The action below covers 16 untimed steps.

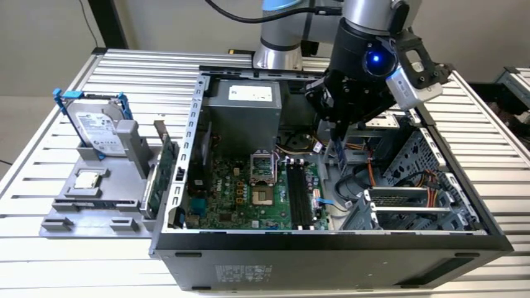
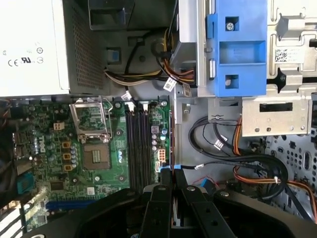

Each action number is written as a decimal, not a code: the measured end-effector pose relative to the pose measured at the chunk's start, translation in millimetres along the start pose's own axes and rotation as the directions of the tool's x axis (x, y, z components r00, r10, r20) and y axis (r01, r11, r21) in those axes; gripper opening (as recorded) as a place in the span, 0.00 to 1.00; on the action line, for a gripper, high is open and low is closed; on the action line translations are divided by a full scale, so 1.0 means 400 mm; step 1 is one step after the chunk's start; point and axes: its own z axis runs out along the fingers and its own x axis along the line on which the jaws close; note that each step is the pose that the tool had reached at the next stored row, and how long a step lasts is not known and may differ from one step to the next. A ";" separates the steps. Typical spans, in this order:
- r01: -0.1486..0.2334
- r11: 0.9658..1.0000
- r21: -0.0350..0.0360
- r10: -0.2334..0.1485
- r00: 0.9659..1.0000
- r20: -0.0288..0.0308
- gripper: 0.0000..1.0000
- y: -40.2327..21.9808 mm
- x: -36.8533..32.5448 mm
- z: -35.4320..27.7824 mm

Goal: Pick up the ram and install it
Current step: 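Insert the ram into the slot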

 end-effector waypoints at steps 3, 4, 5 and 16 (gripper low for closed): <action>0.001 1.000 0.002 -0.001 1.000 -0.003 0.00 0.000 0.001 0.009; 0.001 1.000 0.003 -0.001 1.000 -0.005 0.00 0.000 0.001 0.012; 0.001 1.000 0.003 -0.001 1.000 -0.007 0.00 0.000 0.001 0.015; 0.003 1.000 0.003 -0.003 1.000 -0.008 0.00 0.003 0.012 0.062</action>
